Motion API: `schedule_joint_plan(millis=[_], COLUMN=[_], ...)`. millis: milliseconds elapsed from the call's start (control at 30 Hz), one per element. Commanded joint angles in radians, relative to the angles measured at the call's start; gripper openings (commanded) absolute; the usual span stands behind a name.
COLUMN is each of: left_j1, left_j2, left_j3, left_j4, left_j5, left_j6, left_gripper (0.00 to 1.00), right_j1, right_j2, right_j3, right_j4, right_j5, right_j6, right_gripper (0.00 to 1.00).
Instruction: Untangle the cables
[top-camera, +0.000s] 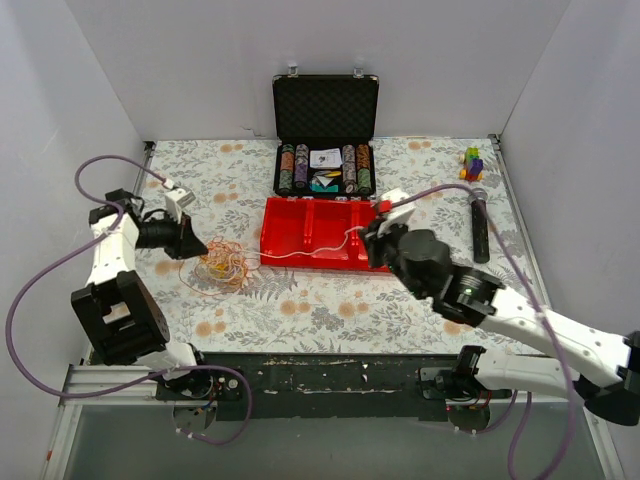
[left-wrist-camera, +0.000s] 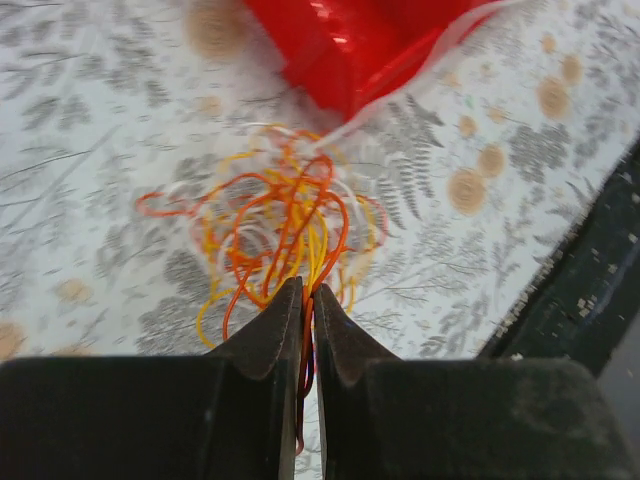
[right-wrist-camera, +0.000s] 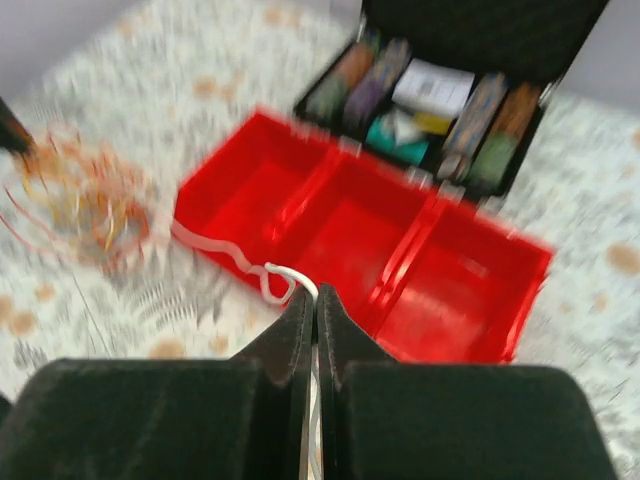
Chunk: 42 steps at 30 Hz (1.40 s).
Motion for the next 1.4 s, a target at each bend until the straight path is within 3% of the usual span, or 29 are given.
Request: schedule_joint_plan(millis=[0,133,233,300,433,567,833,1033,1100,1200,1367], left_j1=[-0.129,-0.190,-0.190,-0.189,-0.192,-0.212,-0.247,-0.256,-0.259,-0.261,-0.261], left_j2=[-0.018,-0.044,-0.033,-0.029,-0.071,-0.182,-0.240,-0.228,-0.230,-0.234,-0.222], left_j3=[-0.038,-0.099,-0.092,-0.070,-0.012,0.017,0.045,0.002,-0.030,-0.090,-0.139], left_j4=[-0.165,-0.091,-0.151,-0.220,-0.272,-0.272,-0.272,-0.272,-0.271,-0.265,-0.208], left_j5=[0.050,0.025,0.041,0.054,0.091,0.122,0.200,0.194,0.199,0.203,0.185], left_j6=[0.126,0.097,0.160,0.223,0.266,0.329,0.402,0.408,0.430,0.468,0.452], left_gripper=[0.05,0.04,0.03,0.02,0.01,0.00,0.00,0.01,0.27,0.48,0.53], right_j1=[-0.001,0.001,0.008,0.023,0.054,0.082,0.119,0.119,0.120,0.119,0.119], right_j2=[0.089,0.141,0.178,0.210,0.260,0.306,0.411,0.531,0.568,0.621,0.707], right_j3=[-0.130,-0.187,-0.201,-0.179,-0.077,0.008,0.037,0.031,0.030,0.056,0.137], right_j4=[0.078,0.081,0.067,0.050,0.048,0.076,0.194,0.303,0.337,0.363,0.378], right_j5=[-0.109,-0.147,-0.192,-0.192,-0.178,-0.187,-0.245,-0.382,-0.405,-0.419,-0.440], right_j6=[0.192,0.230,0.237,0.217,0.130,0.054,-0.039,-0.023,-0.012,-0.004,-0.019], right_gripper=[0.01,0.01,0.30,0.42,0.58,0.68,0.69,0.68,0.68,0.66,0.66])
